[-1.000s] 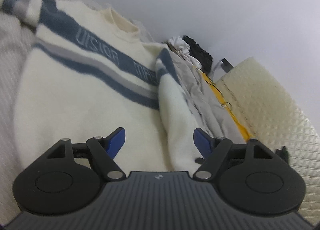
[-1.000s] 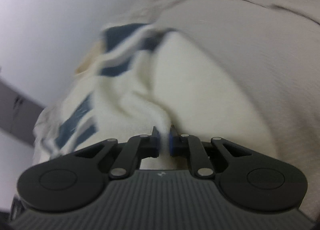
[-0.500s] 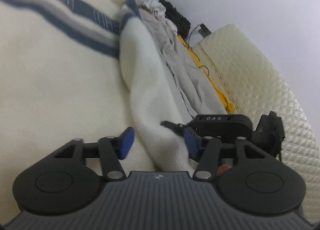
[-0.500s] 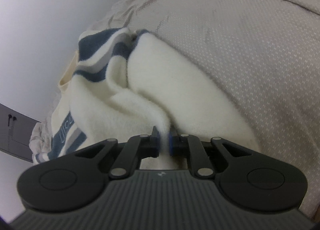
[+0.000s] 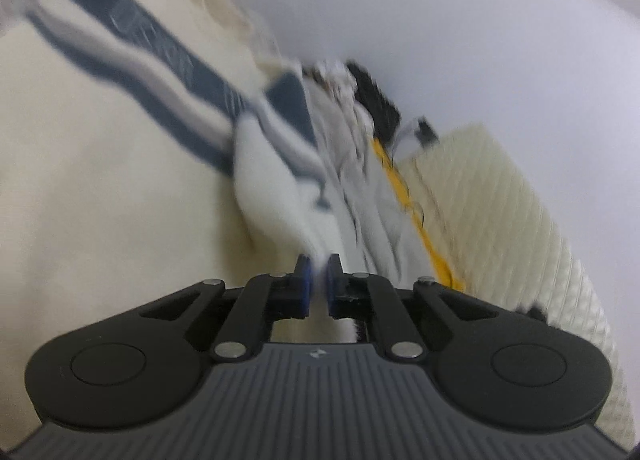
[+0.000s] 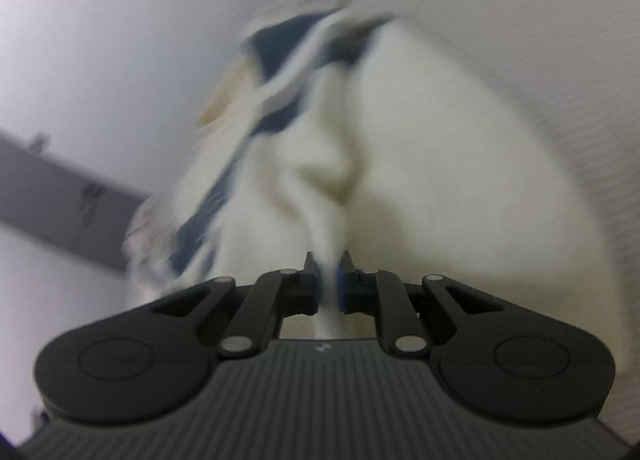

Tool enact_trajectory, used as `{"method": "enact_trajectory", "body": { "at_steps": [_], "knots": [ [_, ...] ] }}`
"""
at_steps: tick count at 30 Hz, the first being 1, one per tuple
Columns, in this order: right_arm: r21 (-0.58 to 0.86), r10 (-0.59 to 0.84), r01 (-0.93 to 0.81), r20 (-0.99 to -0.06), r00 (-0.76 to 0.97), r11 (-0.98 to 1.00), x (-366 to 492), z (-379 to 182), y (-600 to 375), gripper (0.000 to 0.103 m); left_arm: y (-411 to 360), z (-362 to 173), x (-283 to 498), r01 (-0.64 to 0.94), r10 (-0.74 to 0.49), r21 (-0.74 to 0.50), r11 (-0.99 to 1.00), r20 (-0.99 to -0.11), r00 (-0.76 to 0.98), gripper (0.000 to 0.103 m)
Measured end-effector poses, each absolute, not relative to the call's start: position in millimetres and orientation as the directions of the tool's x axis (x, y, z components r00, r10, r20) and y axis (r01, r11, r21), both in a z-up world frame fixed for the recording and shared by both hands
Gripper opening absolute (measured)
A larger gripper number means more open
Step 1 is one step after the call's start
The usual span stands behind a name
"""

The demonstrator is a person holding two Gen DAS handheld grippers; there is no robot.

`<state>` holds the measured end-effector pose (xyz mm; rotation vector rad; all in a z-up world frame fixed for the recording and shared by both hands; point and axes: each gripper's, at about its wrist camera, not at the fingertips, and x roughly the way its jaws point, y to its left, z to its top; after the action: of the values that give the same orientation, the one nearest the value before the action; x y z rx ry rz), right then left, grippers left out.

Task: Fold large clothes
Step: 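Fold the gripped side over the sweater body with both grippers, then open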

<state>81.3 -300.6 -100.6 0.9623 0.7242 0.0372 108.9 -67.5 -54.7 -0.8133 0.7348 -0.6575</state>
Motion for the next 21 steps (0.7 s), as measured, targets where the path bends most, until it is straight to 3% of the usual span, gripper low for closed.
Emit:
{"method": "enact_trajectory", "body": {
  "at_steps": [6,10,16,21],
  "knots": [
    [0.81,0.506,0.081,-0.437,0.744,0.581,82.3,-90.8,-262.7,0.012,-11.5,-24.4,100.8,0.181,-0.68,-0.816,0.55,-0.311,0.663,0.008],
    [0.825,0.574,0.016,-0.407,0.711,0.564,87.2,-91.7,-243.3,0.012,-1.5,-9.6,100.6,0.16,-0.599,-0.719,0.676,-0.41,0.688,0.008],
    [0.763,0.547,0.02,-0.481,0.686,0.646,97.7,-98.3,-226.4,0.012,-10.8,-25.1,108.6,0.09,-0.435,-0.511,0.855,-0.614,0.659,0.008],
    [0.684,0.505,0.053,-0.586,0.634,0.727,109.3,-112.8,-212.2,0.012,-23.4,-47.4,115.9,0.09,-0.331,-0.357,0.93,-0.705,0.627,0.009]
  ]
}}
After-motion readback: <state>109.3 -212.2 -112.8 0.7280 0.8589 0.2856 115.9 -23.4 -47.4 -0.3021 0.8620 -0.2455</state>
